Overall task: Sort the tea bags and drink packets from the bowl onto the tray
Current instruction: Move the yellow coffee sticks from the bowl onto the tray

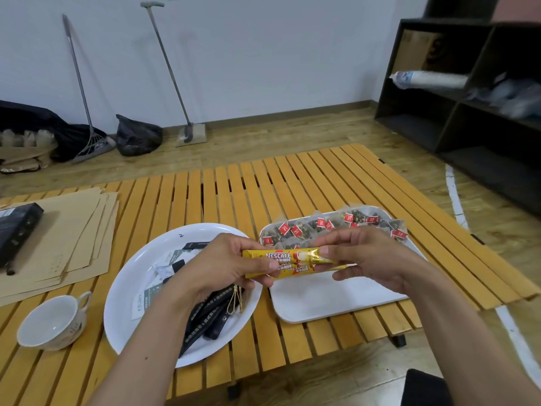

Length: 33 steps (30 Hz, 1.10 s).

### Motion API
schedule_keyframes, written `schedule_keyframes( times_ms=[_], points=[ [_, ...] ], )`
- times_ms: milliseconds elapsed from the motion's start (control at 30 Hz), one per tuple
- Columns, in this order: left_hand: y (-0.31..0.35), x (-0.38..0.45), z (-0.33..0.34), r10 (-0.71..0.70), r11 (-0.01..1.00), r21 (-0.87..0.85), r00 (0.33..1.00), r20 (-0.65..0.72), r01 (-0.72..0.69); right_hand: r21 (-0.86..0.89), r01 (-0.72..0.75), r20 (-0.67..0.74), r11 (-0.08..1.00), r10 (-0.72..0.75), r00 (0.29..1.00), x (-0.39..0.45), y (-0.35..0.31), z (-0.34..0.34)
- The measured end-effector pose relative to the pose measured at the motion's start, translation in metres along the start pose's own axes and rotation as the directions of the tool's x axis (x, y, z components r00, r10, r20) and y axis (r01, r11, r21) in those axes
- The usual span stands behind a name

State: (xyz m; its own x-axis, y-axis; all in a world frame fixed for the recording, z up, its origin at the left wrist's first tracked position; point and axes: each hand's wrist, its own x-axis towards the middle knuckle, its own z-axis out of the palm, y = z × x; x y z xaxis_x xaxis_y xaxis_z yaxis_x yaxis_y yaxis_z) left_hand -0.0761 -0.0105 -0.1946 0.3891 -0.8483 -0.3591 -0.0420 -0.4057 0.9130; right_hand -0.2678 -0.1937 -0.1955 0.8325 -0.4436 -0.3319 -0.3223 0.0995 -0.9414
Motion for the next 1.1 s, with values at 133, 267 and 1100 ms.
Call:
schedule_keyframes(
  times_ms=[133, 267, 1100],
  points=[
    [-0.001, 0.003, 0.006, 0.0, 1.0, 0.001, 0.999, -0.036, 0.0, 0.055, -0.044, -0.063, 0.998, 0.047, 0.997, 0.0, 0.003, -0.006],
    [-0.003, 0.005, -0.004, 0.009, 0.999, -0.029, 0.983, -0.181, -0.014, -0.026, -0.111, -0.213, 0.993, 0.103, 0.972, -0.004, 0.006, -0.029],
    [-0.014, 0.015, -0.005, -0.022, 0.991, 0.127, 0.976, -0.217, 0.05, -0.273, -0.202, -0.405, 0.941, 0.078, 0.911, 0.009, 0.012, -0.011]
  ],
)
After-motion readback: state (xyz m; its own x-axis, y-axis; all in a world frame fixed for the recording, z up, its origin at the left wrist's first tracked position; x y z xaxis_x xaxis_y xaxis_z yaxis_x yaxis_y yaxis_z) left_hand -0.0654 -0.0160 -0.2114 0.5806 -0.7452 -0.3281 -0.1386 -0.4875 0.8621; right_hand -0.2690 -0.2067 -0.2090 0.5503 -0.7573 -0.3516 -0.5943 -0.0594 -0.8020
